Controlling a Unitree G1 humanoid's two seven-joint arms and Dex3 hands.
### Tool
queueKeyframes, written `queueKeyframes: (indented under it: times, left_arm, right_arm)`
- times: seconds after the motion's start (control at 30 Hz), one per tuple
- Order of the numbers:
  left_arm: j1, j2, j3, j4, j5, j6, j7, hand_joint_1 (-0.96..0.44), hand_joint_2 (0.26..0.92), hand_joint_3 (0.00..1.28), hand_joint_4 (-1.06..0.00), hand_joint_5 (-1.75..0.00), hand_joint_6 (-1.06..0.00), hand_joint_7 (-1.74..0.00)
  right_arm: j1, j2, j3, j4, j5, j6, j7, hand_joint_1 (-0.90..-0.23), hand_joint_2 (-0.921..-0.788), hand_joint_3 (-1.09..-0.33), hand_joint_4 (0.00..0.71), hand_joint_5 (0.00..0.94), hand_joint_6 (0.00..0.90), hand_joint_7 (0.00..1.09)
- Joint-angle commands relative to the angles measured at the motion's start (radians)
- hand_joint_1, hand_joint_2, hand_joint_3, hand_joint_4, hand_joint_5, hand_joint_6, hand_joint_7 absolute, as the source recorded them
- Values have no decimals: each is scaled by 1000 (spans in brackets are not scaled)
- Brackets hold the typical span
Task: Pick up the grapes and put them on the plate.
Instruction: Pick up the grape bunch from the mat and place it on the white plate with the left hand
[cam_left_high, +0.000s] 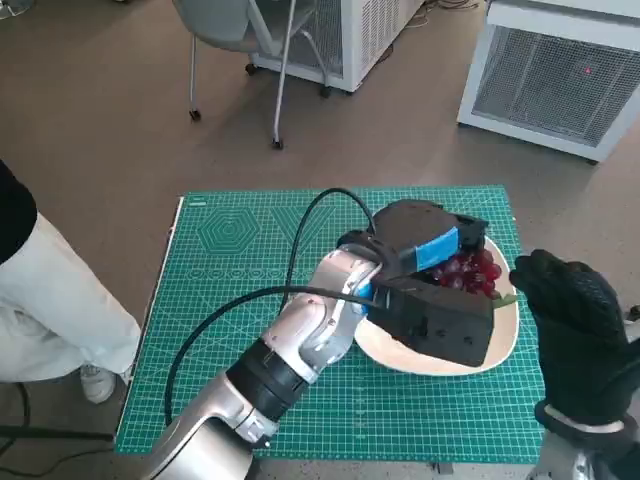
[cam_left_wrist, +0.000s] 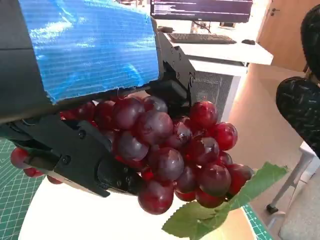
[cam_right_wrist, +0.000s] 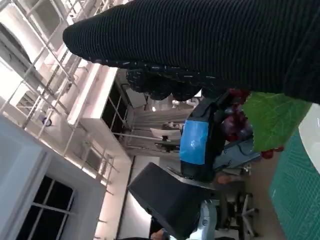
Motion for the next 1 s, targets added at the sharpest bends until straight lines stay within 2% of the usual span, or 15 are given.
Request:
queueKeyframes:
  times: [0.03,0.3,0.47,0.53,0.6,0.67,0.7,0.73,0.8,0.83,0.9,1.0]
  left_arm:
    - [-27,-15,1,15,-10,-17,17,1,921,238,-473,-1424,-464,-1312]
    - [-28,-22,3,36,-16,-19,17,1,921,270,-426,-1431,-429,-1398]
    - [-34,-30,13,50,-43,-3,-28,1,898,293,-442,-1421,-448,-1387]
    - [-37,-34,20,57,-62,6,-57,89,854,351,-476,-1420,-453,-1157]
    - [-42,-38,26,69,-82,12,-87,226,787,454,-514,-1437,-444,-751]
    - [-47,-39,26,82,-93,12,-110,296,786,458,-517,-1447,-412,-428]
    - [-48,-38,23,87,-95,10,-118,253,802,410,-479,-1347,-388,-303]
    - [-49,-37,19,91,-94,7,-122,160,830,326,-427,-1157,-361,-215]
    - [-49,-35,10,100,-87,3,-121,-104,857,181,-287,-632,-318,-103]
    - [-49,-36,7,105,-83,1,-119,-200,868,129,-234,-429,-301,-69]
    - [-48,-38,-2,114,-71,5,-111,-315,883,74,-150,-211,-273,-34]
    - [-44,-41,-13,120,-55,15,-95,-405,896,38,-96,-74,-248,-12]
  right_arm:
    - [23,11,-2,7,5,-1,-8,-379,-921,-504,455,513,266,856]
    - [21,14,-2,11,8,-2,-6,-375,-921,-505,459,506,269,851]
    - [20,16,-1,15,6,-2,-8,-373,-921,-505,461,503,270,849]
    - [19,17,0,15,4,-3,-9,-373,-921,-505,461,502,270,848]
    - [19,17,0,16,2,-3,-11,-373,-921,-505,462,501,270,848]
    - [19,18,1,16,0,-4,-12,-373,-921,-505,462,500,271,847]
    - [19,18,1,16,0,-3,-13,-372,-921,-506,462,499,271,847]
    - [19,18,1,16,-1,-3,-13,-372,-921,-506,462,499,271,847]
    - [19,18,1,15,-3,-3,-15,-372,-921,-506,463,498,271,847]
    - [19,18,1,15,-4,-3,-16,-372,-921,-506,463,498,271,846]
    - [19,18,1,15,-6,-2,-18,-372,-921,-506,464,497,271,846]
    - [19,19,2,13,-9,-1,-23,-372,-921,-506,464,495,271,846]
